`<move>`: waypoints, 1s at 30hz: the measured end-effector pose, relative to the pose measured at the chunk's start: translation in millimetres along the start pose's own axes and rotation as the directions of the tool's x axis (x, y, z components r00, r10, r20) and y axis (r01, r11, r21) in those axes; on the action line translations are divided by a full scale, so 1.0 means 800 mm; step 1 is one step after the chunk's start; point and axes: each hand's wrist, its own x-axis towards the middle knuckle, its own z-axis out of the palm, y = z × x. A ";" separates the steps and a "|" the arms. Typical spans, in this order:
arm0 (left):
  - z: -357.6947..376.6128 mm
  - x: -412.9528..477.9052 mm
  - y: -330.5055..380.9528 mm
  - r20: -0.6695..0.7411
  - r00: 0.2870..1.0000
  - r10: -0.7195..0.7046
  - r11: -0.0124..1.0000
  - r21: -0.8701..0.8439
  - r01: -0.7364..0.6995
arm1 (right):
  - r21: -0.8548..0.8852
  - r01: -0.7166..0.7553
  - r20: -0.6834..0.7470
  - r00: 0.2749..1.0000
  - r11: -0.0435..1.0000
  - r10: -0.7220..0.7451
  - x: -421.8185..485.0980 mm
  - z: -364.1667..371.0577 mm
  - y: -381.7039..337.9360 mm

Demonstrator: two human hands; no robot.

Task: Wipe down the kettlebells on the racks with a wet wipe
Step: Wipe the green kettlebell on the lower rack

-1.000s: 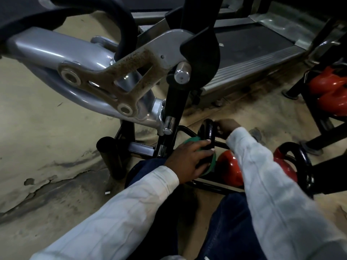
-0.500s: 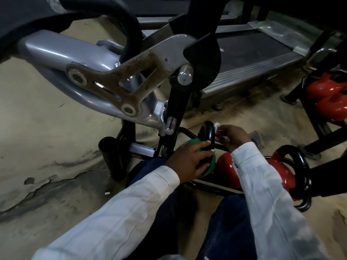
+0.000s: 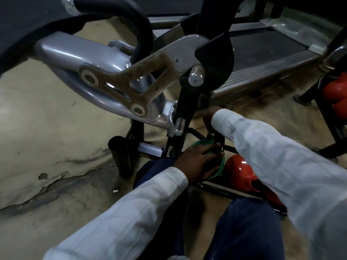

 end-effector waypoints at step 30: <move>-0.005 -0.020 0.006 0.073 0.997 0.017 0.989 0.147 -0.028 | 0.738 0.210 -0.455 0.857 0.641 0.242 -0.061 0.087 0.071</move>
